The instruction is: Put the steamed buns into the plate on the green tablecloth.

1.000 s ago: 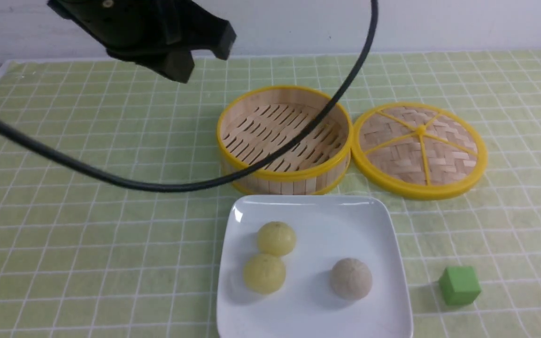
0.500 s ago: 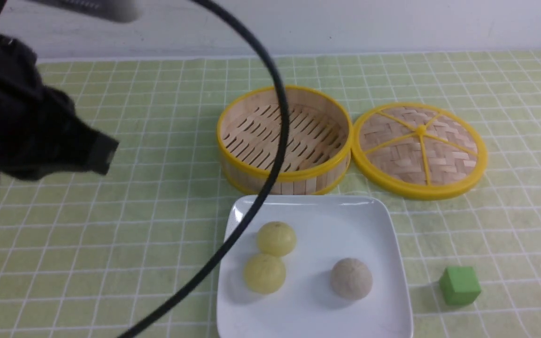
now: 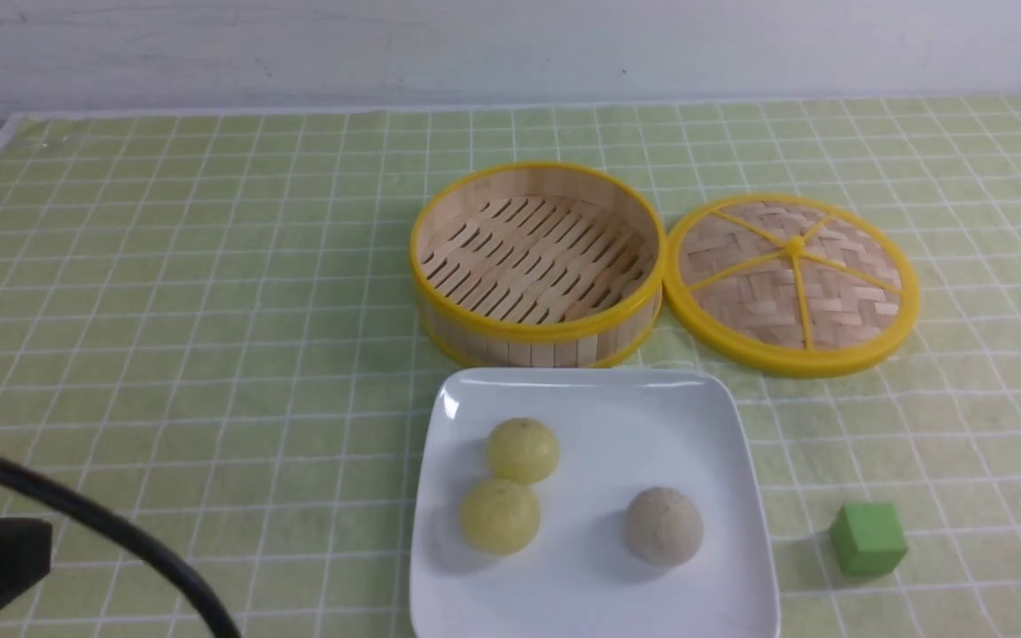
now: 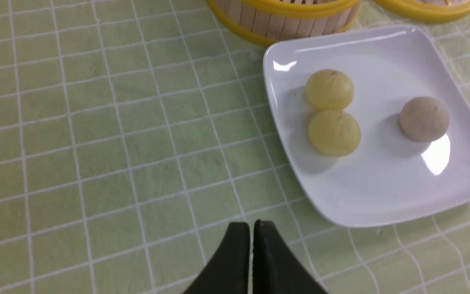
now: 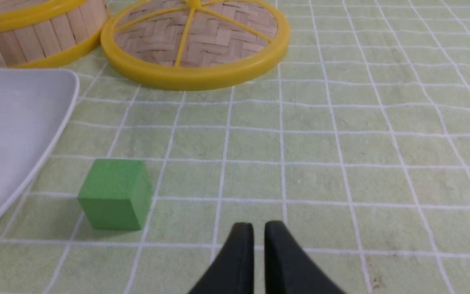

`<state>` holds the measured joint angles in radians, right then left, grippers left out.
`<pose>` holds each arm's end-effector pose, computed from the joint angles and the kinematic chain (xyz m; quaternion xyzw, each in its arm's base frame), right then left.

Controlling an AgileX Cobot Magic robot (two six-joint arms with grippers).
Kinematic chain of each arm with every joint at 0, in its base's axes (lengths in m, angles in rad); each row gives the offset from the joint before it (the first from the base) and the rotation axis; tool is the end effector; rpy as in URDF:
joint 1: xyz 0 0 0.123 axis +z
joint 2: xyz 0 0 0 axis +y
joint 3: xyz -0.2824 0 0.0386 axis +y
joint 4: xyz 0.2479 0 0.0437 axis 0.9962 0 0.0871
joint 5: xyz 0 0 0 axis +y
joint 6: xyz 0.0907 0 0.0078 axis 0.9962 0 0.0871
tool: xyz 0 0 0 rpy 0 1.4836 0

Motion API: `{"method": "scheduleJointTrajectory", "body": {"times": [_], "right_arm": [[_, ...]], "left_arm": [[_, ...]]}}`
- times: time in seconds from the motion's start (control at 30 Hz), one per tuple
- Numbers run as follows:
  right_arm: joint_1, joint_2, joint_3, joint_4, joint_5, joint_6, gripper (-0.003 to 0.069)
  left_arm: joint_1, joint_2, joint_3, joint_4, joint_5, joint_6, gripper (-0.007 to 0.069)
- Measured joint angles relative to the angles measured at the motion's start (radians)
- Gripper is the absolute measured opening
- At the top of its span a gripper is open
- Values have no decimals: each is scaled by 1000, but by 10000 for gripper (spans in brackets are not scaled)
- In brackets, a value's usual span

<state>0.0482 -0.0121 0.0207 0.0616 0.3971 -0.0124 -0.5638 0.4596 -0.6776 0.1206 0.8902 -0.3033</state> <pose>0.0517 0.0047 0.1712 -0.0085 0.8100 0.0368 0.5852 0.0656 -0.0314 0.3293 0.1254 0.8705 -0.1447 0.4535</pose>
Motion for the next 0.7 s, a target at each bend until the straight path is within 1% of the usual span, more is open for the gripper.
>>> {"method": "scheduleJointTrajectory", "body": {"times": [0.1,0.2,0.3,0.33,0.4,0.6,0.7], "right_arm": [[0,0,0,0,0,0,72],[0,0,0,0,0,0,77],[0,0,0,0,0,2,80],[0,0,0,0,0,2,81],[0,0,0,0,0,2,85],[0,0,0,0,0,3,92],[0,0,0,0,0,3,98]], "left_arm": [[0,-35,100,0,-183,-44,40],[0,-41,207,-1,-419,-108,43],[0,-41,288,-2,-605,-159,48],[0,-41,288,-2,-615,-161,48],[0,-41,338,-2,-715,-180,51],[0,-41,383,0,-735,-185,54],[0,-41,387,35,-720,-185,55]]}}
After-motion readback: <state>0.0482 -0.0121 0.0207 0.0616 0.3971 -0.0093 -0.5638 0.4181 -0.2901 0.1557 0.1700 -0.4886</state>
